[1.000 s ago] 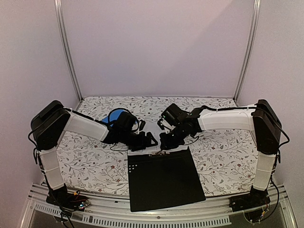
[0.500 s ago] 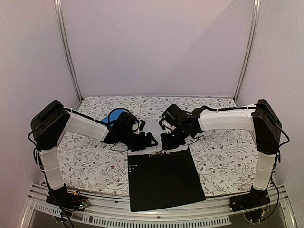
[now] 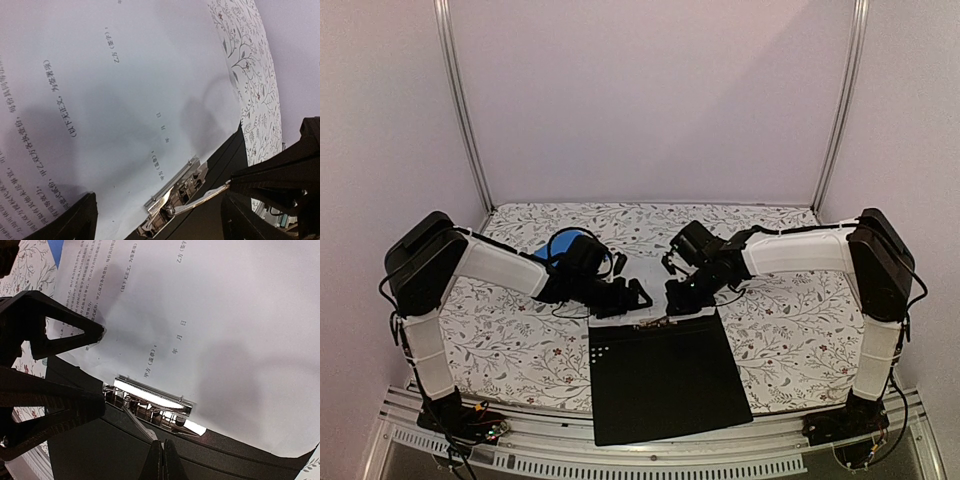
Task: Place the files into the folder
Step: Clamp the file at the center of the board.
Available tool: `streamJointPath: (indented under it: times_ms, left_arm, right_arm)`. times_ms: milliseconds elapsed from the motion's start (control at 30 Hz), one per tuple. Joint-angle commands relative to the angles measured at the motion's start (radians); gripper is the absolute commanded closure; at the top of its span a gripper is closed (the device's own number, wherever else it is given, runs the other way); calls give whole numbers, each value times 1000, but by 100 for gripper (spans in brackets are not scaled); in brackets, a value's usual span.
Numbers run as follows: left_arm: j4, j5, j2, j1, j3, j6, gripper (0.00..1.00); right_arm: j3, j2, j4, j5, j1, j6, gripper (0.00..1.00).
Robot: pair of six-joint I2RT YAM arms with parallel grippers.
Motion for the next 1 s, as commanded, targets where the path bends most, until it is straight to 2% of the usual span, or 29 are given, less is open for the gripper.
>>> streamJointPath:
  times_ms: [0,600,967]
  left_arm:
    - [-107,-28,15,-6,-36,14,14]
    - [-115,-26,16,-13,-34,24,14]
    - [-150,-51,9,-16,-36,19,15]
  right_arm:
    - [-39,73,-19,9,-23,-18,100]
    - [-44,191,24,-27,-73,-41,100]
    - [-92,165,41,-87,-73,-32,100]
